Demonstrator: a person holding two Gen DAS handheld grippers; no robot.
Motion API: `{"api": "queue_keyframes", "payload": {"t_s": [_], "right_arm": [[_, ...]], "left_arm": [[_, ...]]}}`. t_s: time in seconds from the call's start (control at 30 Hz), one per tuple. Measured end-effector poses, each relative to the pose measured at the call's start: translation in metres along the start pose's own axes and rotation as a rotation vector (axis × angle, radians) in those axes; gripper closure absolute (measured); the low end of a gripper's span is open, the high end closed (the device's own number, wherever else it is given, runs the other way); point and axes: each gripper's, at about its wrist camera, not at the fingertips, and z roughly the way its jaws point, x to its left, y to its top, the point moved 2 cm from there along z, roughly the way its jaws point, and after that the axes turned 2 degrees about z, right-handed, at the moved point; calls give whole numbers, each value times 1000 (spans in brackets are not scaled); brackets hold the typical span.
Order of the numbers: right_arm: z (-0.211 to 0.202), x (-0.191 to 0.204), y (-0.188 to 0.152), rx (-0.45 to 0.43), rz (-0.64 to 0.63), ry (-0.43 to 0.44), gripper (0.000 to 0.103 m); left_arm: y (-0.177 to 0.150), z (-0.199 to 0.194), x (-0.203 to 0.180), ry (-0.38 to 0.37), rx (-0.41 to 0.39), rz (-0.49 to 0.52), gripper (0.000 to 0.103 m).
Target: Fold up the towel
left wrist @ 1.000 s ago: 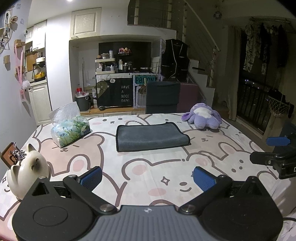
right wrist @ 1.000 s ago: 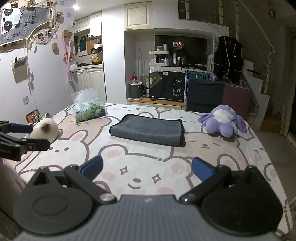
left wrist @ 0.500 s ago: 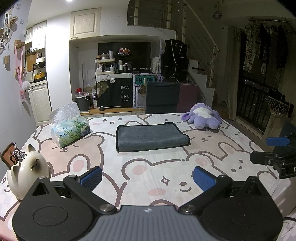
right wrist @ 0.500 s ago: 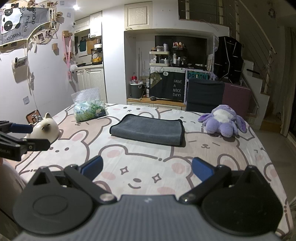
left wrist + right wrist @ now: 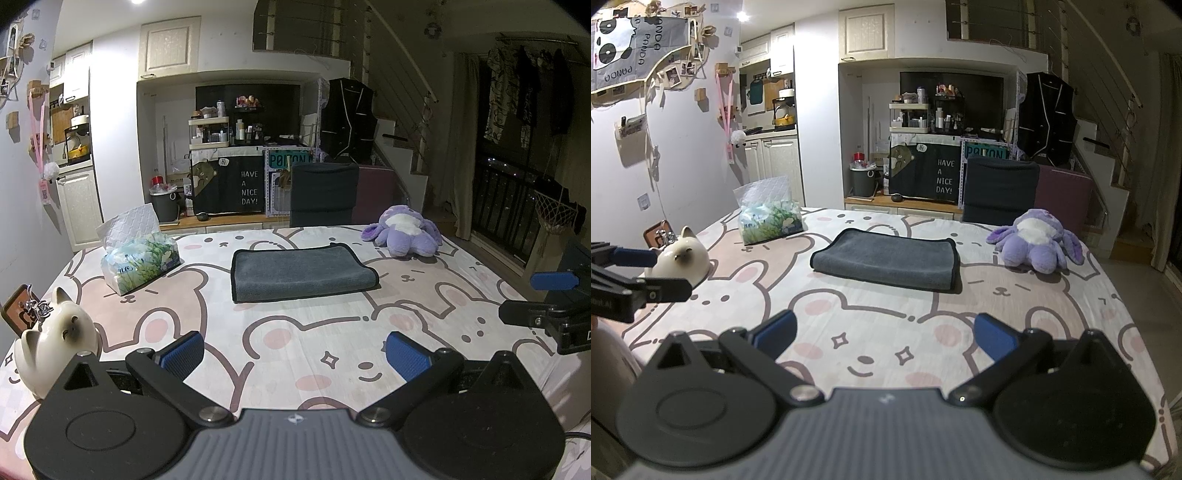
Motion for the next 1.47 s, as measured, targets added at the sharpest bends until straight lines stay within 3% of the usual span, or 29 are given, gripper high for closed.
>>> {"api": "queue_keyframes", "payload": {"t_s": [1.47], "right_arm": [[0, 3, 0, -7, 8, 8, 0]], "left_arm": [[0, 0, 0, 2, -1, 2, 0]]}}
